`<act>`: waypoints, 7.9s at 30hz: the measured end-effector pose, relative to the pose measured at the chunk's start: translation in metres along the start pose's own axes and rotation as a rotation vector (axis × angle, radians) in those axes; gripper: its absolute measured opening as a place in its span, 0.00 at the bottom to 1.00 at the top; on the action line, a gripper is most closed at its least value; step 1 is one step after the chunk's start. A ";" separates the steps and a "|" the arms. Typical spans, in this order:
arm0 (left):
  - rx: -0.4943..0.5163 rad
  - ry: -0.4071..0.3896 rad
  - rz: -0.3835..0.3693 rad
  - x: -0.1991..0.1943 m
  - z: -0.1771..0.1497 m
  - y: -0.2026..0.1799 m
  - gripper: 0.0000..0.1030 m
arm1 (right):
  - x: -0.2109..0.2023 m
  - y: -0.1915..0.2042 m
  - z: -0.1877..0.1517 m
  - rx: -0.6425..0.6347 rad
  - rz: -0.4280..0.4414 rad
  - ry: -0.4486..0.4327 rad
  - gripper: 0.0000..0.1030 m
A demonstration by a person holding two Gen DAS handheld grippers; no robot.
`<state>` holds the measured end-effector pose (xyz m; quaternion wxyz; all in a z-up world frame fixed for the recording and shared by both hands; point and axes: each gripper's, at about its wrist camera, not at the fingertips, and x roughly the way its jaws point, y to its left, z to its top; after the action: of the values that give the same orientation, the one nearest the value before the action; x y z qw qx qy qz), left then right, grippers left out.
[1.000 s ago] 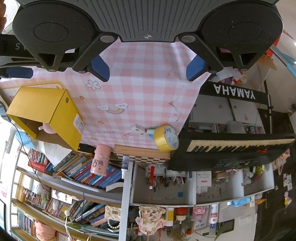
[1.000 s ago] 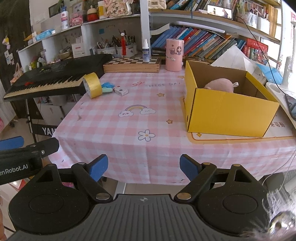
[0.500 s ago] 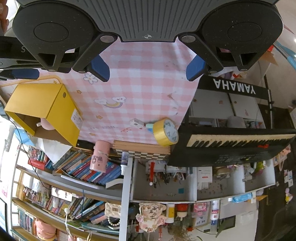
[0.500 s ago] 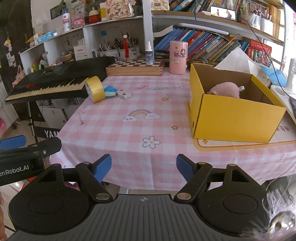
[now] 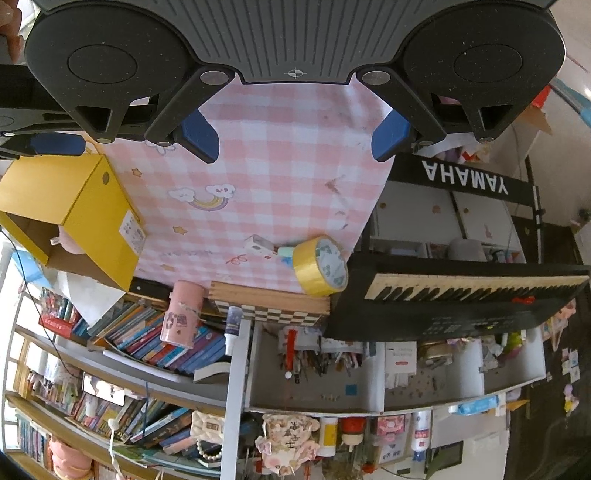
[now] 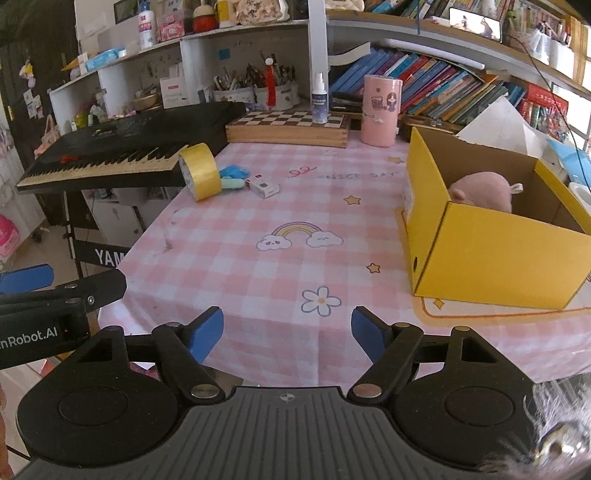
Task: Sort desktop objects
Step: 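Move both open tools back over the table toward the tape roll, then grasp the yellow tape roll with the left tool while the right tool grasps the small white box, then carry the tape roll and the small white box toward the yellow box with both tools, then lower the tape roll and white box into the yellow box with both tools, then open the left tool to drop the tape while the right tool releases the white box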
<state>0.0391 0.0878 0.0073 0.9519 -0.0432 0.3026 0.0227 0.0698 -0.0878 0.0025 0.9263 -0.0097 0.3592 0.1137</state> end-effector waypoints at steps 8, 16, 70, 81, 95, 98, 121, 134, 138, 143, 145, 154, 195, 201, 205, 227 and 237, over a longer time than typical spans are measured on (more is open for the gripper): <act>0.012 0.034 0.010 0.034 0.015 -0.005 0.89 | 0.027 -0.010 0.015 0.002 0.004 0.020 0.73; 0.020 0.043 0.025 0.064 0.039 -0.009 0.89 | 0.055 -0.021 0.039 0.022 0.016 0.032 0.69; -0.121 0.138 0.214 0.253 0.133 0.007 0.52 | 0.277 0.009 0.164 -0.235 0.204 0.052 0.54; -0.122 0.156 0.084 0.222 0.122 0.006 0.39 | 0.265 -0.001 0.153 -0.216 0.141 0.101 0.27; -0.114 0.075 -0.101 0.168 0.128 -0.016 0.36 | 0.183 -0.039 0.125 -0.119 0.063 0.093 0.27; -0.110 0.079 -0.127 0.156 0.121 -0.018 0.36 | 0.169 -0.046 0.118 -0.089 0.045 0.096 0.27; -0.071 0.024 -0.282 0.027 0.058 -0.011 0.36 | 0.026 -0.018 0.059 0.031 0.025 -0.013 0.27; -0.009 0.052 -0.456 -0.024 0.014 -0.031 0.36 | -0.053 -0.019 -0.017 0.137 -0.129 -0.005 0.27; 0.034 0.066 -0.510 -0.032 0.010 -0.044 0.36 | -0.073 -0.032 -0.033 0.211 -0.186 0.013 0.27; 0.056 0.067 -0.550 -0.036 0.005 -0.059 0.36 | -0.091 -0.048 -0.050 0.271 -0.239 0.023 0.27; 0.068 0.079 -0.564 -0.034 0.005 -0.067 0.36 | -0.095 -0.056 -0.057 0.298 -0.255 0.035 0.27; 0.172 0.112 -0.635 -0.027 0.004 -0.124 0.36 | -0.110 -0.100 -0.078 0.422 -0.302 0.039 0.27; 0.172 0.005 -0.470 0.110 0.110 -0.297 0.36 | -0.052 -0.298 0.074 0.197 -0.116 -0.163 0.27; 0.130 0.128 -0.413 0.150 0.110 -0.300 0.36 | 0.000 -0.297 0.095 0.062 -0.060 -0.058 0.27; 0.111 0.222 -0.376 0.173 0.107 -0.300 0.36 | 0.039 -0.290 0.103 -0.090 -0.015 0.064 0.27; 0.186 0.224 -0.308 0.189 0.105 -0.320 0.55 | 0.103 -0.304 0.109 -0.165 0.057 0.289 0.35; 0.139 -0.040 -0.341 0.121 0.126 -0.303 0.70 | 0.051 -0.306 0.114 -0.093 0.024 0.069 0.47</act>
<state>0.2308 -0.1996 0.0606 0.9485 -0.0276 0.2726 -0.1591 0.2491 -0.3642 0.0335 0.9104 -0.0525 0.3853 0.1411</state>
